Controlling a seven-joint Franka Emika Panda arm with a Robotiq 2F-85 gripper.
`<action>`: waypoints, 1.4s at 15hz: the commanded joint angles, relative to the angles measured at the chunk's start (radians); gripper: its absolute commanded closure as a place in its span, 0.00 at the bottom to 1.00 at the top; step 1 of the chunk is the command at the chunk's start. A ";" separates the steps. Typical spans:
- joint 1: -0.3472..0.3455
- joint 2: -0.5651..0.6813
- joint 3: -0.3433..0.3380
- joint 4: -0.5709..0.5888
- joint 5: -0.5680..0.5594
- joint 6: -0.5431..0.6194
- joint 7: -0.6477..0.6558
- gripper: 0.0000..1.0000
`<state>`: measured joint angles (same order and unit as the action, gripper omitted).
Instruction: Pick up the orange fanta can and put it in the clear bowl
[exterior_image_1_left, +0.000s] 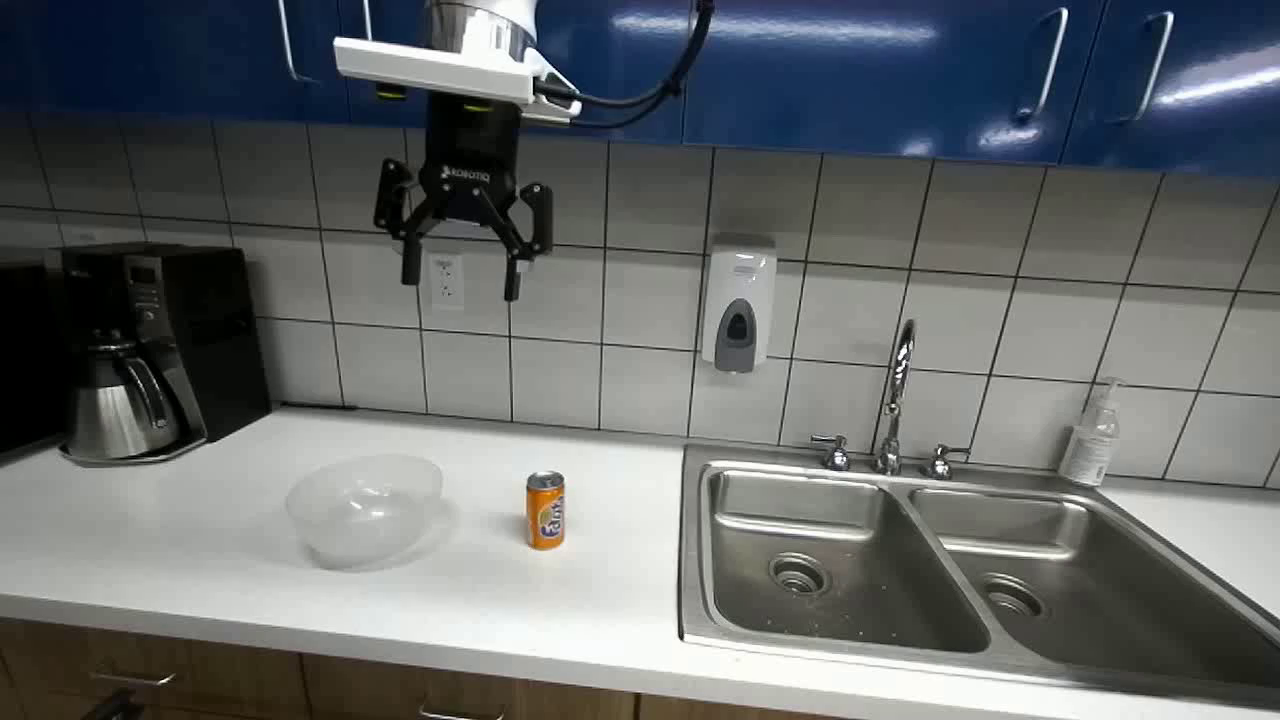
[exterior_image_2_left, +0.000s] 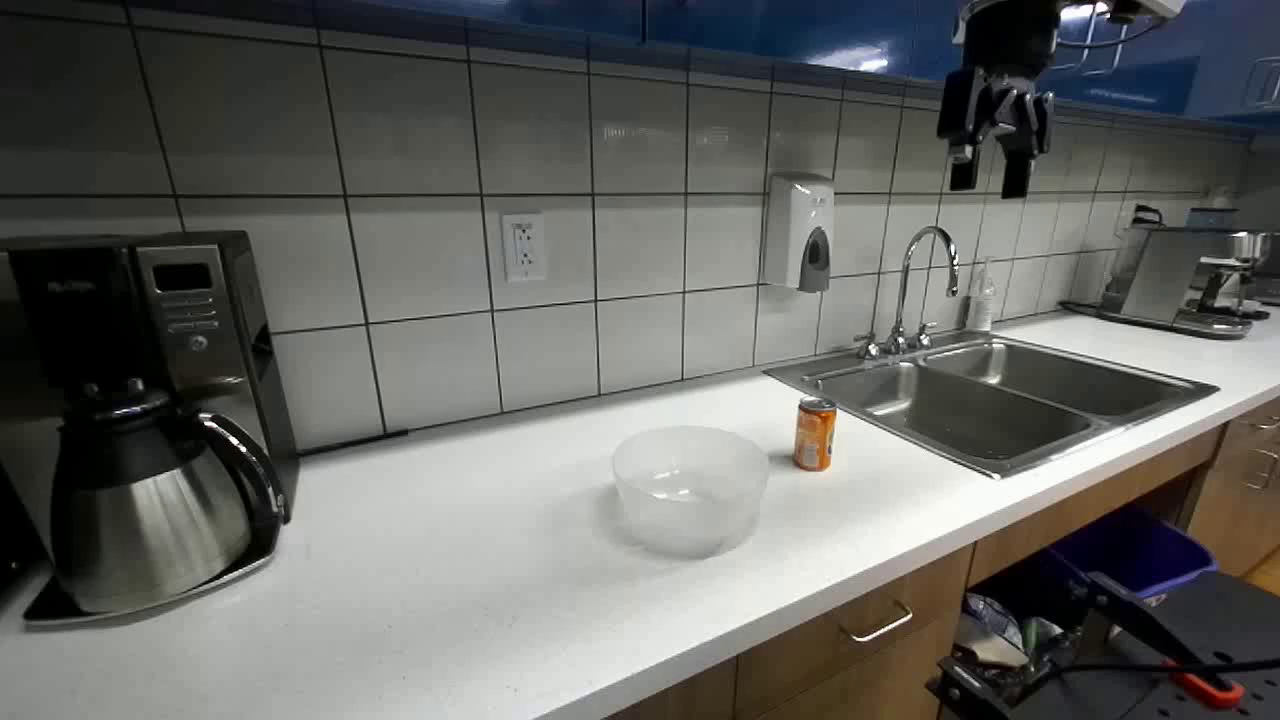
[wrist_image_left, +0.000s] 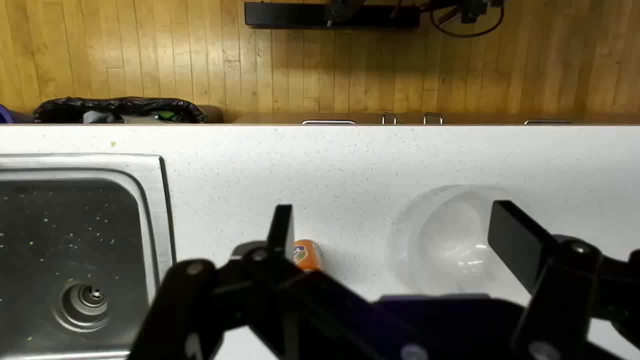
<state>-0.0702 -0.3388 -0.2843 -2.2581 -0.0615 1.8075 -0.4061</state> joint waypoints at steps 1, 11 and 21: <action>-0.021 0.003 0.019 0.001 0.007 -0.001 -0.006 0.00; -0.022 0.030 0.024 -0.020 -0.007 0.058 0.007 0.00; -0.030 0.231 0.032 -0.016 -0.019 0.195 0.009 0.00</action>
<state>-0.0708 -0.1739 -0.2816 -2.3009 -0.0658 1.9655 -0.4049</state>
